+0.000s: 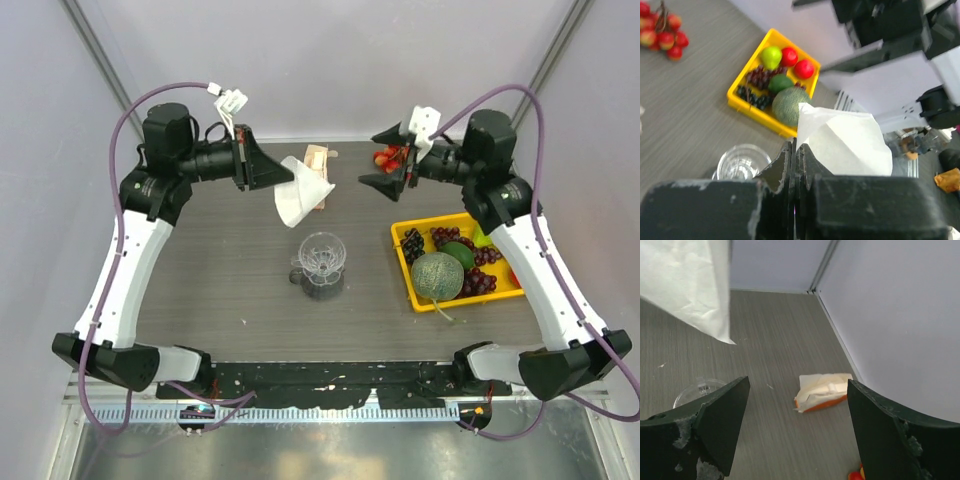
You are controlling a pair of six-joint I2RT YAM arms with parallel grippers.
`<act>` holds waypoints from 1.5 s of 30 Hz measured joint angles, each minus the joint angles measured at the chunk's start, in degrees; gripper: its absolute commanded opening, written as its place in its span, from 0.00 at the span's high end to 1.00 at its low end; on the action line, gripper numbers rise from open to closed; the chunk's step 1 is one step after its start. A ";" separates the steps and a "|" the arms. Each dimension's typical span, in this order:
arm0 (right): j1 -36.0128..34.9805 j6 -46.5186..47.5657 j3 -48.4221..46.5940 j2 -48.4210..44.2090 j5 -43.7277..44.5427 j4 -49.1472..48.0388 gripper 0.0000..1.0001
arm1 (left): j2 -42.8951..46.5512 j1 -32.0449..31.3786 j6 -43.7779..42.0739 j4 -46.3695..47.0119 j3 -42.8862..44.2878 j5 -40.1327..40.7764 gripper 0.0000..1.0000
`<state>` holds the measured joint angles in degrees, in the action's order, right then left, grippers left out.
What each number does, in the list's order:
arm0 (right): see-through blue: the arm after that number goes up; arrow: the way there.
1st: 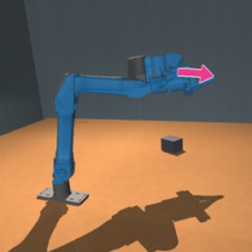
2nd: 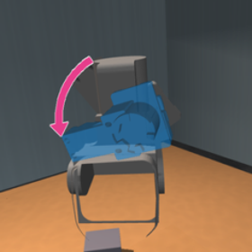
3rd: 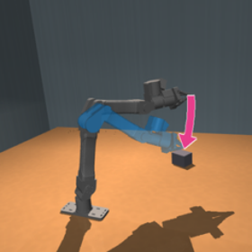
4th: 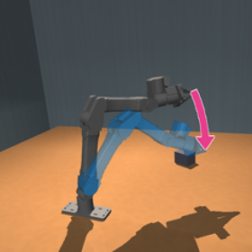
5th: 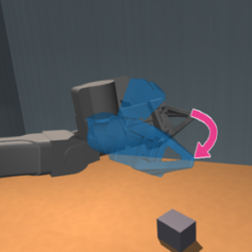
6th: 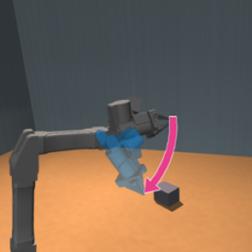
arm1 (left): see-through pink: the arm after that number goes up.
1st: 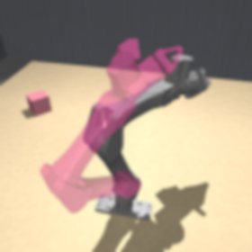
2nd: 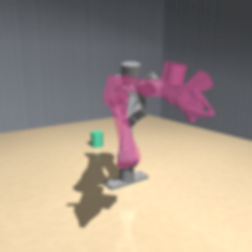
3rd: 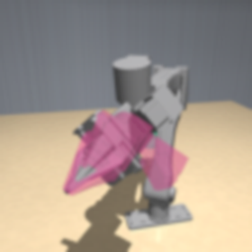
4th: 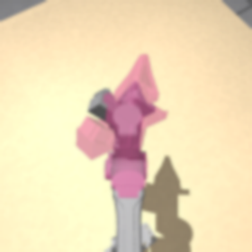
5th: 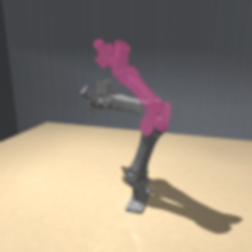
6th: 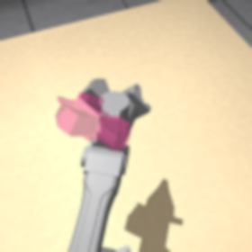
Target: Place the coffee filter in the dripper
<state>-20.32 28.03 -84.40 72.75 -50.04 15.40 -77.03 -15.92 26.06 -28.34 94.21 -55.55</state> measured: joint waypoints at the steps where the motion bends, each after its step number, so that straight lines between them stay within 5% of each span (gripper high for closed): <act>1: 1.55 -1.38 -0.81 0.28 0.20 1.62 0.15 | 0.24 -0.20 -2.45 -4.04 1.14 1.16 1.00; 7: 4.28 -8.70 -6.36 3.41 0.44 8.96 0.12 | 0.92 -5.64 -15.37 -24.06 2.08 10.43 1.00; 13: 4.15 -12.50 -5.66 4.72 1.33 14.86 0.12 | -0.74 -12.46 -19.52 -33.24 1.88 20.39 1.00; 32: 4.85 -14.67 -1.57 4.09 8.11 20.46 0.13 | -20.00 -17.70 -15.67 -38.84 11.04 35.30 1.00; 33: 4.98 -14.67 -1.46 3.93 8.24 20.50 0.13 | -20.00 -18.12 -15.56 -38.91 10.38 35.67 0.95; 37: 5.07 -14.62 -1.03 3.28 8.37 20.87 0.14 | -20.26 -18.95 -15.37 -39.60 8.87 36.68 0.32; 38: 5.07 -14.49 -0.94 3.19 8.28 21.00 0.16 | -20.39 -18.99 -15.52 -39.67 8.87 36.63 0.27; 45: 4.74 -13.18 -0.87 3.19 5.77 23.52 0.25 | -19.32 -16.79 -14.80 -37.24 7.56 31.78 0.31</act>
<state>-15.57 14.85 -85.27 75.94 -44.27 38.92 -96.36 -32.71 11.27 -65.58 101.78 -23.77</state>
